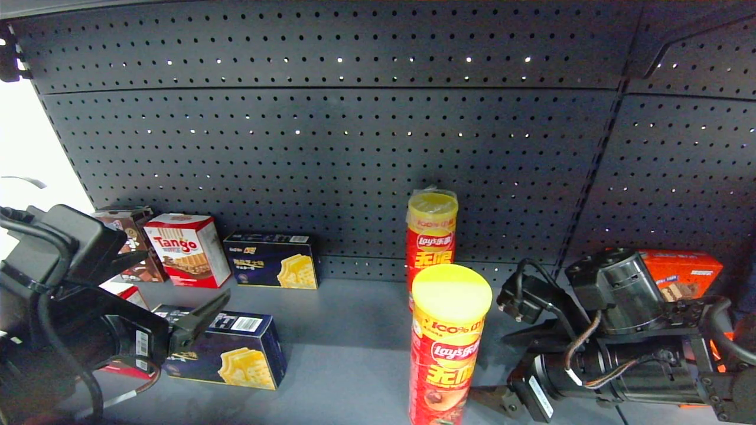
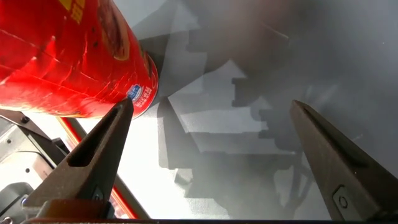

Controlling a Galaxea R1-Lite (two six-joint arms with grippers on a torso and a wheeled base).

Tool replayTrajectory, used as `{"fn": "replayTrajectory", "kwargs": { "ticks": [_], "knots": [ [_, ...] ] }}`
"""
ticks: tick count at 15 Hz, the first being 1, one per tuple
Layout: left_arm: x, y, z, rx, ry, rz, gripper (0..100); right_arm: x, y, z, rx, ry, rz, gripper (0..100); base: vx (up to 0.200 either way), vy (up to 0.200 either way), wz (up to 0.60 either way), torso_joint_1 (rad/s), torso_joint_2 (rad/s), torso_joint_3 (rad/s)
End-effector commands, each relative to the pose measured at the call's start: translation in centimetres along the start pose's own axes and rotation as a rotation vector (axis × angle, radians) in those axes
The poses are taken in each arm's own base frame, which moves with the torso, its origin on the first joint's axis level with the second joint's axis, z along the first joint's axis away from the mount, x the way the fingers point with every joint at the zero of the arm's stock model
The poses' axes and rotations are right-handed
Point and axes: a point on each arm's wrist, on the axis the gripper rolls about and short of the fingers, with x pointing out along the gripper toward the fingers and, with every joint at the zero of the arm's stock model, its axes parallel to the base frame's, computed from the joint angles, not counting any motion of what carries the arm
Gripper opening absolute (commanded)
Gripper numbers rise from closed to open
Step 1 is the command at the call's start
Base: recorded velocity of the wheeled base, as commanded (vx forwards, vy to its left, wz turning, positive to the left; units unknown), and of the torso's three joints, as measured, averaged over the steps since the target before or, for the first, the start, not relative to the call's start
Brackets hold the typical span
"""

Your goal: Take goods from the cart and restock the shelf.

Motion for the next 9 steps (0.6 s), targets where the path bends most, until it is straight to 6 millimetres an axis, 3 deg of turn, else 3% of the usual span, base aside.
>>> {"fn": "replayTrajectory", "kwargs": {
  "ticks": [1, 5, 8, 9],
  "knots": [
    [0.0, 0.0, -0.2, 0.001, 0.006, -0.001, 100, 0.2, 0.0, 0.0, -0.001, 0.005, 0.003, 100, 0.000, 0.000, 0.00, 0.000, 0.00, 0.000],
    [-0.2, -0.1, -0.4, 0.002, 0.009, -0.001, 100, 0.0, 0.1, -0.1, -0.001, 0.003, 0.003, 100, 0.000, 0.000, 0.00, 0.000, 0.00, 0.000],
    [-0.5, 0.0, -0.3, 0.000, -0.002, 0.001, 100, -2.6, -0.4, 0.8, 0.007, -0.094, -0.027, 100, 0.000, 0.000, 0.00, 0.000, 0.00, 0.000],
    [-1.0, 0.2, -0.4, -0.005, -0.015, 0.008, 100, -5.5, -1.1, 1.5, 0.021, -0.197, -0.077, 100, 0.000, 0.000, 0.00, 0.000, 0.00, 0.000]
  ]
}}
